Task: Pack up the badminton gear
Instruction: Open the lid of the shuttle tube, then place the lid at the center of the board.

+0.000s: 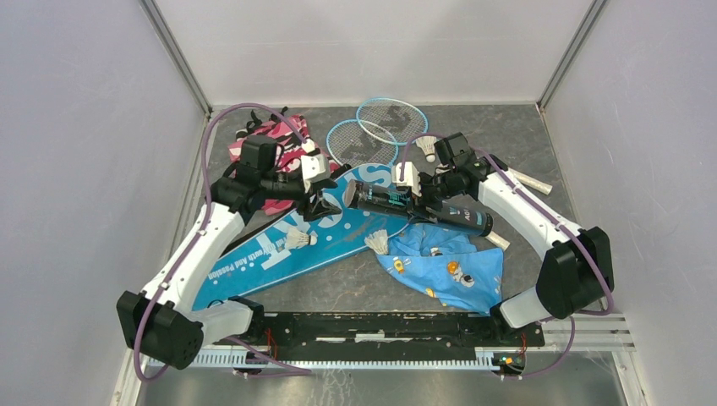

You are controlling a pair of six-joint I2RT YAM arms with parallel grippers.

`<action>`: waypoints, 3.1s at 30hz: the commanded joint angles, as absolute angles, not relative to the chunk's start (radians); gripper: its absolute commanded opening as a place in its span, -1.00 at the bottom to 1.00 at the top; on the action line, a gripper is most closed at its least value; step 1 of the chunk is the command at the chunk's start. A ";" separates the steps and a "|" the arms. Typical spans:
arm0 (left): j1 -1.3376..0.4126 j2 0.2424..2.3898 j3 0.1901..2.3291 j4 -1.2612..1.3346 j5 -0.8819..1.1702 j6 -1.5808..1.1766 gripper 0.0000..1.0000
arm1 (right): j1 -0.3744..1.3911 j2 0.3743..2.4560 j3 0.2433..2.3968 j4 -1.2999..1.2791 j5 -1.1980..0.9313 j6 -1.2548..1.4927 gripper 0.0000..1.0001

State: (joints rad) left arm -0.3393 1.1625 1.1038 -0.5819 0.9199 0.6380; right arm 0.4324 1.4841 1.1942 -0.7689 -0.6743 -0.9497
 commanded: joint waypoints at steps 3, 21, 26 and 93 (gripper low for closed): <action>-0.354 1.184 1.037 -0.494 1.036 0.733 0.34 | 0.438 1.444 1.188 -0.738 -0.756 -0.980 -0.74; -0.419 1.232 0.983 -0.398 1.063 0.692 -0.87 | 0.438 1.452 1.180 -0.741 -0.734 -0.989 -0.79; -0.419 1.219 0.997 -0.521 1.098 0.786 -0.96 | 0.438 1.435 1.180 -0.741 -0.675 -1.002 -0.84; -1.053 1.473 0.804 -0.621 0.239 0.803 -0.32 | 0.369 1.300 1.112 -0.414 -0.182 -0.621 -0.91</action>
State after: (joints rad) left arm -1.0435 1.4689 0.7849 -0.6441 0.2886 0.8669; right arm 0.3744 1.3396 1.1198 -0.4641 -0.1436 -0.6247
